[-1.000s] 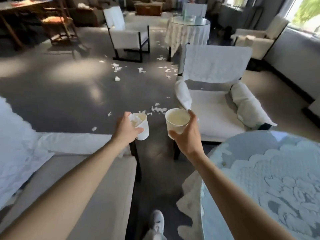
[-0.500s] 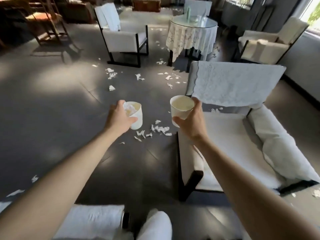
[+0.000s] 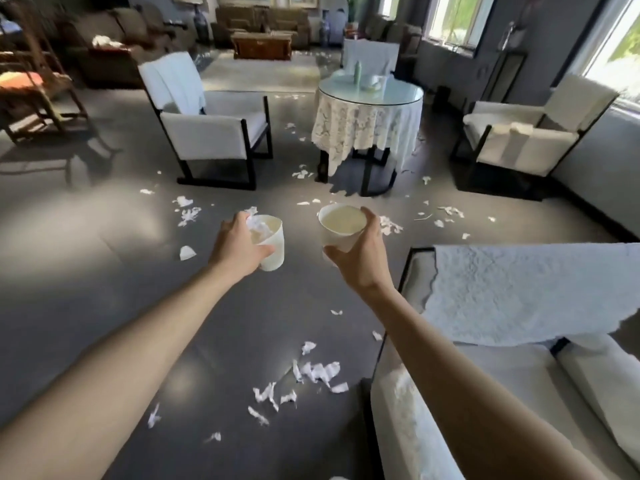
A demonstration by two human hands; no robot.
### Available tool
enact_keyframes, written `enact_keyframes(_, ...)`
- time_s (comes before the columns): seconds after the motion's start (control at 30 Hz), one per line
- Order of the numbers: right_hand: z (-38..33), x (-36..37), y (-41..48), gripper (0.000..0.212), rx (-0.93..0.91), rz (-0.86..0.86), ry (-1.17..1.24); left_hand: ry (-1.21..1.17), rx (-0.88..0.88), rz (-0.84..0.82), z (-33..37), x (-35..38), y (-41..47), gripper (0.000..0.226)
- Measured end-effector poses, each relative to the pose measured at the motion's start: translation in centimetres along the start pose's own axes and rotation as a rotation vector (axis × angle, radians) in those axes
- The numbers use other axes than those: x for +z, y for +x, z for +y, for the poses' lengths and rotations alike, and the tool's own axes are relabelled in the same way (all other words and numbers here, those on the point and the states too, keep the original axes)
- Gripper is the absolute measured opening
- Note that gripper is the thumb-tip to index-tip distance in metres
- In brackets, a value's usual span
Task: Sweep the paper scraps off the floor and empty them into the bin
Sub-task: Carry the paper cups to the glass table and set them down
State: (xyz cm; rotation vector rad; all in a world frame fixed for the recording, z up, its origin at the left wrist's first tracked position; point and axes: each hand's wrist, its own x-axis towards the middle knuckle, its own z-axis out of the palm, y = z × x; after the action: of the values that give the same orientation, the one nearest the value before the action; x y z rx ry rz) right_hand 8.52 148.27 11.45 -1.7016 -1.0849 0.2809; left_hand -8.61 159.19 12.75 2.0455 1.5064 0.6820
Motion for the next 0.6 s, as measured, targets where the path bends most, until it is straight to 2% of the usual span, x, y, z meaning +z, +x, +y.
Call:
enact_keyframes(0.3, 8.0, 4.0, 30.6, 0.086, 0.012, 0.101, -0.022, -0.004, 0.105, -0.03, 8.9, 9.8, 30.9, 0.074)
enact_keyframes(0.5, 14.6, 4.0, 48.8, 0.085, 0.074, 0.176, -0.032, -0.033, 0.217, -0.138, 16.3, 18.1, 49.0, 0.08)
enact_keyframes(0.6, 19.8, 4.0, 58.3, 0.084, 0.116, 0.278, -0.023, -0.023, 0.276, -0.202, 19.8, 23.7, 58.3, 0.078)
